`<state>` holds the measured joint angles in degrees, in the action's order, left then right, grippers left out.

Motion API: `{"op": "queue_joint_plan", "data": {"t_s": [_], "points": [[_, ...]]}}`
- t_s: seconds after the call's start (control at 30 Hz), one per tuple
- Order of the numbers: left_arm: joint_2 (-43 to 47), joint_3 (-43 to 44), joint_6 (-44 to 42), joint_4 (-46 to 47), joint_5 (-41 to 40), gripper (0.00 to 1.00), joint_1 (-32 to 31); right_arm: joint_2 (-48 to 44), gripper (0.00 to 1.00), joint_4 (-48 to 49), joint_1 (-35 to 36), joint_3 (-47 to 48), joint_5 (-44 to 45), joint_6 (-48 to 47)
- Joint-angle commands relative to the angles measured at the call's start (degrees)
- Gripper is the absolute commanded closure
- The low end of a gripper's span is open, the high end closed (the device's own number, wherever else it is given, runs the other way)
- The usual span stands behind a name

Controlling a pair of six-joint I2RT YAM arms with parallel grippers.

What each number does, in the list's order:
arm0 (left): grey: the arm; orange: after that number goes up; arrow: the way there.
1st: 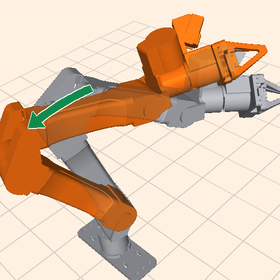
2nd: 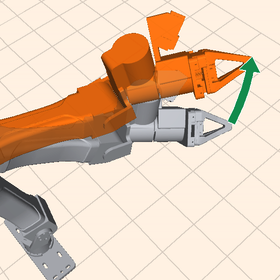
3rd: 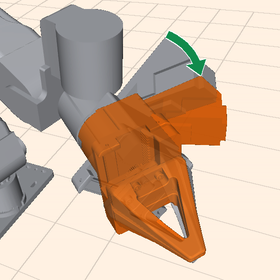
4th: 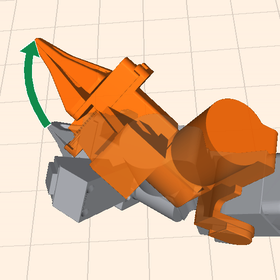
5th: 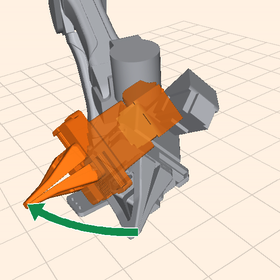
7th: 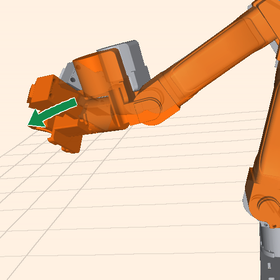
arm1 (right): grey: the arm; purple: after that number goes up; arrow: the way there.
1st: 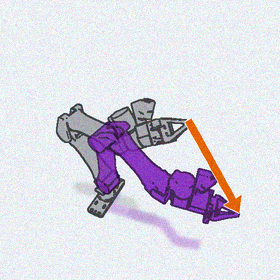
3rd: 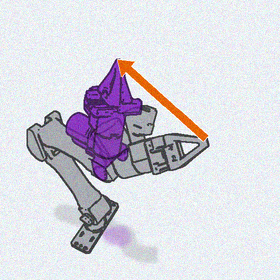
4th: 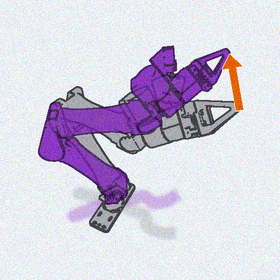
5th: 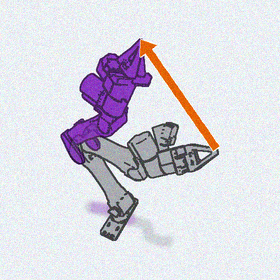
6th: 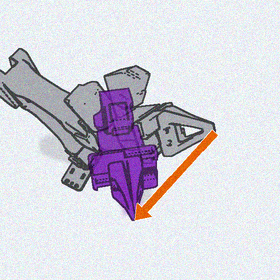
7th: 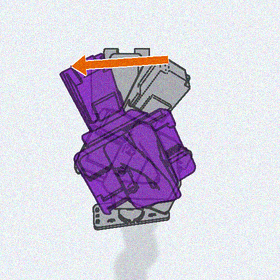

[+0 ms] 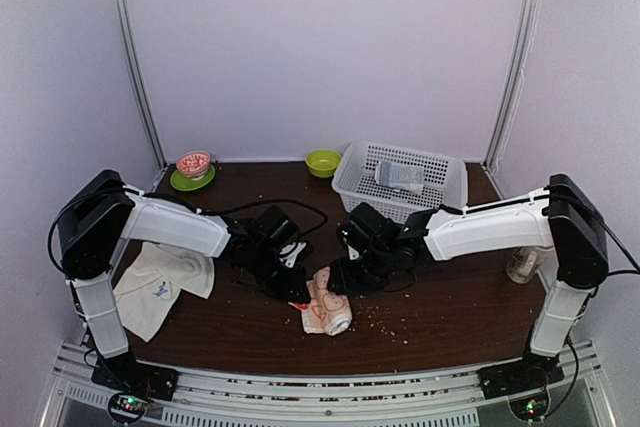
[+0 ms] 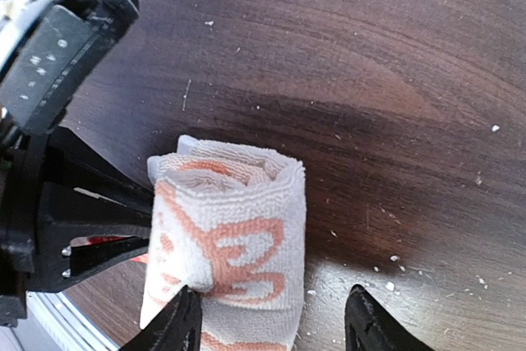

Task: Roll the towels
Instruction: Roll the towel at the center of the board.

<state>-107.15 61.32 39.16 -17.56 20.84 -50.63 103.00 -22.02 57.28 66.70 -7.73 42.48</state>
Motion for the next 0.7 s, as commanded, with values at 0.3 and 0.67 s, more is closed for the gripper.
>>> {"op": "queue_joint_plan", "data": {"t_s": [0.3, 0.67], "points": [[2.3, -1.7, 0.3, -1.1, 0.0, 0.87, -0.7, 4.7, 0.4, 0.8, 1.4, 3.6, -0.5, 1.1], [4.0, -2.1, -0.2, -2.4, -0.4, 0.87, -0.7, 8.8, 0.34, 1.1, 3.2, 7.3, -1.3, 2.1]]}}
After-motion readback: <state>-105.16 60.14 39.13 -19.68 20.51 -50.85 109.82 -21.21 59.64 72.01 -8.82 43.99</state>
